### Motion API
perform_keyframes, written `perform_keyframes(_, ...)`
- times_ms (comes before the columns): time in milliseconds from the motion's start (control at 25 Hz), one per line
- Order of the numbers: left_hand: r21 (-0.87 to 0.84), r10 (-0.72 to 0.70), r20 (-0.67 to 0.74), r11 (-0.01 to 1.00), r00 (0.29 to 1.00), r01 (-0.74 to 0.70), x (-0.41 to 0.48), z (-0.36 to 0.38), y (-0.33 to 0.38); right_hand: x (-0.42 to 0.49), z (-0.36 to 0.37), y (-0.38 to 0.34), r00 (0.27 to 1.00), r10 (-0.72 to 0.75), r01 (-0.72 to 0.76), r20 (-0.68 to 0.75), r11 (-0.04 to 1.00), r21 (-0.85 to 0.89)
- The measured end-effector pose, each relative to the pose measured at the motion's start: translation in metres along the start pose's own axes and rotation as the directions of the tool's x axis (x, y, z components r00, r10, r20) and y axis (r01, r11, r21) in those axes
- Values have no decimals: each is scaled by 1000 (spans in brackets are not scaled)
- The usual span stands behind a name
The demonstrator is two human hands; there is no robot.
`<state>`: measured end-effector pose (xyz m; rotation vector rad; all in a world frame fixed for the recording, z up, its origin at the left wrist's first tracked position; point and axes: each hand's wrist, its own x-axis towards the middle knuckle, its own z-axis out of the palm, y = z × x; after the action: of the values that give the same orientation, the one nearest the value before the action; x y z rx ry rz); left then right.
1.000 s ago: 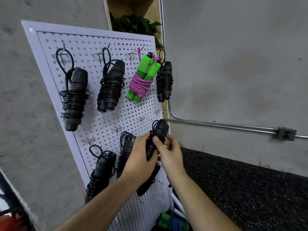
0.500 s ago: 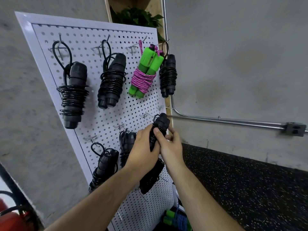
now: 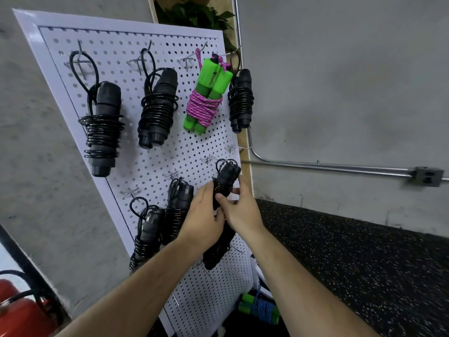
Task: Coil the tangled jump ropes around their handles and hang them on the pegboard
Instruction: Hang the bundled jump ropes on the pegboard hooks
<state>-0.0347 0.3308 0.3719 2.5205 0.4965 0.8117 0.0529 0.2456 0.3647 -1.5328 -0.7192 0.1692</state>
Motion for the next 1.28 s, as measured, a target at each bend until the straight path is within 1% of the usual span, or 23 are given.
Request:
perform_keyframes(80,58,0,25,998,1000,-2,-7,2,0,-9,-8,2,997,-69,74,36,984,-162)
perform_keyframes(160,98,58,33,993,998,-61,-19,8,3,-24,-14,5,986,-147,163,73,924,-345)
perform_keyframes(240,138,141,27,980,990,-144,-36,14,6,-44,-20,8,971,-181,236,156,822,-518)
perform_keyframes(320,140,189,34,971,981,-191,-61,24,1,-70,-26,13,952,-172,301,253,681,-668)
perform_keyframes(400,112,164,82,979,983,-172,-93,41,-11,-96,-33,26,932,-88,340,352,547,-765)
perform_keyframes(480,95,129,163,985,978,-145,-128,62,-29,-118,-32,52,904,60,355,423,445,-822)
perform_keyframes(520,105,108,210,986,972,-132,-145,73,-40,-129,-28,69,885,126,366,448,404,-838)
perform_keyframes(600,144,15,318,987,948,-64,-180,96,-67,-154,-17,111,832,232,413,504,347,-842)
perform_keyframes(640,169,-50,362,985,931,-13,-195,107,-82,-166,-11,132,794,285,444,537,333,-832)
perform_keyframes(720,227,-184,456,970,871,86,-224,126,-114,-188,4,172,711,403,468,576,340,-816)
perform_keyframes(800,289,-291,535,945,793,152,-247,144,-145,-204,20,207,653,502,434,568,367,-823)
perform_keyframes(880,338,-365,581,921,727,192,-262,165,-170,-215,36,240,632,548,377,548,400,-835)
perform_keyframes(960,351,-400,611,910,683,220,-271,190,-187,-225,47,271,617,597,327,513,398,-857)
perform_keyframes(1040,364,-426,635,901,644,236,-276,219,-202,-233,55,299,619,629,287,469,375,-882)
perform_keyframes(1120,405,-463,663,883,588,237,-279,252,-219,-236,60,326,628,645,252,436,361,-898)
perform_keyframes(1280,463,-537,695,843,479,273,-281,295,-240,-239,60,355,639,647,177,417,404,-898)
